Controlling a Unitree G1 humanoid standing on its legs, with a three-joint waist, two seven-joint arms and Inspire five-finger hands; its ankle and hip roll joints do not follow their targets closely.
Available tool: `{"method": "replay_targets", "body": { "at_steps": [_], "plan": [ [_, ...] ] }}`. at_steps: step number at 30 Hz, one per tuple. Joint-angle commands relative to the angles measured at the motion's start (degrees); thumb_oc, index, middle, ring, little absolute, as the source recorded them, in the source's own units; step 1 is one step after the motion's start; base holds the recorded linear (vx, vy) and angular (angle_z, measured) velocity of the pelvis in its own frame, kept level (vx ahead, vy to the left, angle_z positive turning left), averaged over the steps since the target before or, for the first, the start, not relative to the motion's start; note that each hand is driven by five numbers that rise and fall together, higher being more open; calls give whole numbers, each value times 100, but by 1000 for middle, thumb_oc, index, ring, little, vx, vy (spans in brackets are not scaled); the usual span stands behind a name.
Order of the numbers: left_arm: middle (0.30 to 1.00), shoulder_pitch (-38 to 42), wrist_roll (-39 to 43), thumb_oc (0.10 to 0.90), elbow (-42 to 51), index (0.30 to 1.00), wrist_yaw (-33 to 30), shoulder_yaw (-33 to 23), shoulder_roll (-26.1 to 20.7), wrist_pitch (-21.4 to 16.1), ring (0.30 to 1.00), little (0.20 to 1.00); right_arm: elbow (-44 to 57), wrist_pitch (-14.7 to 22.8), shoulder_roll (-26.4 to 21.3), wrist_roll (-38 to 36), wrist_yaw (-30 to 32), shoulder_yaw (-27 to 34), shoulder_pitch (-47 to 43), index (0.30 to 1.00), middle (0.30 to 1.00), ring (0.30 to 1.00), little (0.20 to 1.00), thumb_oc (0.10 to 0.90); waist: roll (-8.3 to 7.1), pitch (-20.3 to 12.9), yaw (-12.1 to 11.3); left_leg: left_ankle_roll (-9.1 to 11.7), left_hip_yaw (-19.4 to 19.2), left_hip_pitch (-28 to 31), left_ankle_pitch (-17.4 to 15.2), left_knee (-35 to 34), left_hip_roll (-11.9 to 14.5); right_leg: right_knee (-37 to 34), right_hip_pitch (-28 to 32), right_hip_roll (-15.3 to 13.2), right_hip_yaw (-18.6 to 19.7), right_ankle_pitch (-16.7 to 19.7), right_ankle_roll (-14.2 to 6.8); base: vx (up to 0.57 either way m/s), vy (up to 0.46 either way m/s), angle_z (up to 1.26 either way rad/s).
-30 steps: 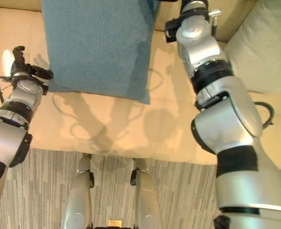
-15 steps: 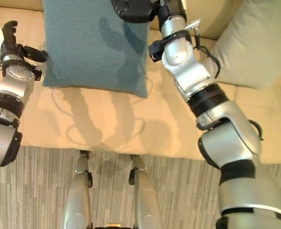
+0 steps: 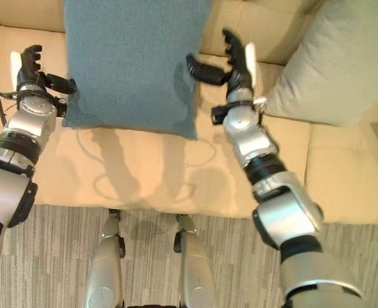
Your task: Pick up all the scattered cushions and arrange them neatly on the sofa.
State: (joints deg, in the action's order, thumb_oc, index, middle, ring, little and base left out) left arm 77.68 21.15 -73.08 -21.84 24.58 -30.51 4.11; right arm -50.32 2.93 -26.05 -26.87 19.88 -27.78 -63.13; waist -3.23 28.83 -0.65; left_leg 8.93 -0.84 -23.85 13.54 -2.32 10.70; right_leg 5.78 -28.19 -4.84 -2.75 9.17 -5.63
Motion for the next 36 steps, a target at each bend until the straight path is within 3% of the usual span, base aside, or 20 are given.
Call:
{"method": "replay_targets", "body": {
  "at_steps": [1,4,7,13,16,17,18,19,23,24,28,36],
  "plan": [
    [900,416,726,800,230,900,471,-19,26,-563,900,900,-40,325,-144,-264,-114,151,-188,900,900,900,900,800,76,-222,37,410,236,36,-1016,629,247,36,-35,-508,244,-410,-645,-5,10,-3],
    [900,411,921,800,268,900,716,75,12,-559,900,900,-247,265,-79,-340,-253,95,-189,900,900,900,900,800,169,-172,19,416,231,9,-1027,652,236,56,-53,-505,237,-426,-649,-12,12,0],
    [900,333,976,800,233,900,1210,356,42,-497,900,900,-605,266,158,-1150,-910,119,-204,900,900,900,900,800,277,-131,-31,424,243,-72,-996,685,213,47,-100,-537,201,-396,-663,0,0,0],
    [900,370,665,800,-55,900,1671,808,221,-422,900,900,-1415,135,108,-1026,-1205,-305,-675,900,900,900,900,800,350,-146,-79,456,255,-202,-930,701,188,15,-170,-594,188,-331,-671,0,0,0],
    [900,289,983,800,-21,900,1912,881,411,-449,900,900,-1549,91,53,-968,-1296,-443,-910,900,900,900,900,800,382,-123,-82,456,266,-258,-909,718,164,35,-211,-614,184,-334,-668,-7,10,3],
    [900,214,1407,800,79,900,2033,835,465,-491,900,900,-1491,99,53,-1041,-1323,-465,-967,578,578,578,578,585,386,-107,-70,459,265,-271,-903,716,165,44,-221,-617,185,-334,-674,-3,8,3],
    [900,211,1410,800,81,900,2032,835,464,-491,900,900,-1491,99,54,-1042,-1323,-466,-966,578,578,578,578,585,387,-108,-68,459,266,-272,-904,717,165,45,-221,-617,184,-335,-674,-3,15,4],
    [900,66,1837,800,197,900,2192,768,494,-454,900,900,-1408,108,108,-1111,-1327,-486,-957,300,300,300,300,400,389,-101,-48,464,272,-291,-901,722,163,58,-236,-614,184,-339,-675,-4,19,4],
    [900,-63,2020,800,402,900,2516,913,562,-498,900,900,-1336,164,283,-1355,-1428,-424,-986,300,300,300,300,400,403,-97,-4,473,267,-323,-895,741,161,78,-274,-627,192,-343,-675,-2,8,1],
    [300,-134,2073,400,481,300,2594,957,585,-483,300,300,-1239,200,350,-1452,-1461,-408,-956,300,300,300,300,400,405,-101,6,473,264,-330,-898,749,163,93,-284,-627,186,-350,-674,0,0,0],
    [300,-125,1825,400,746,300,2661,1319,724,-468,300,300,-952,362,536,-1634,-1483,-312,-815,300,300,300,300,400,442,-123,31,478,270,-358,-898,741,167,151,-324,-629,181,-382,-677,-4,-2,2],
    [300,73,1590,400,1577,300,2313,1692,529,-768,300,300,-229,512,199,-1005,-1147,-384,-733,300,300,300,300,400,560,-162,62,478,214,-295,-888,649,155,175,-345,-663,192,-400,-698,0,0,0]
  ]
}}
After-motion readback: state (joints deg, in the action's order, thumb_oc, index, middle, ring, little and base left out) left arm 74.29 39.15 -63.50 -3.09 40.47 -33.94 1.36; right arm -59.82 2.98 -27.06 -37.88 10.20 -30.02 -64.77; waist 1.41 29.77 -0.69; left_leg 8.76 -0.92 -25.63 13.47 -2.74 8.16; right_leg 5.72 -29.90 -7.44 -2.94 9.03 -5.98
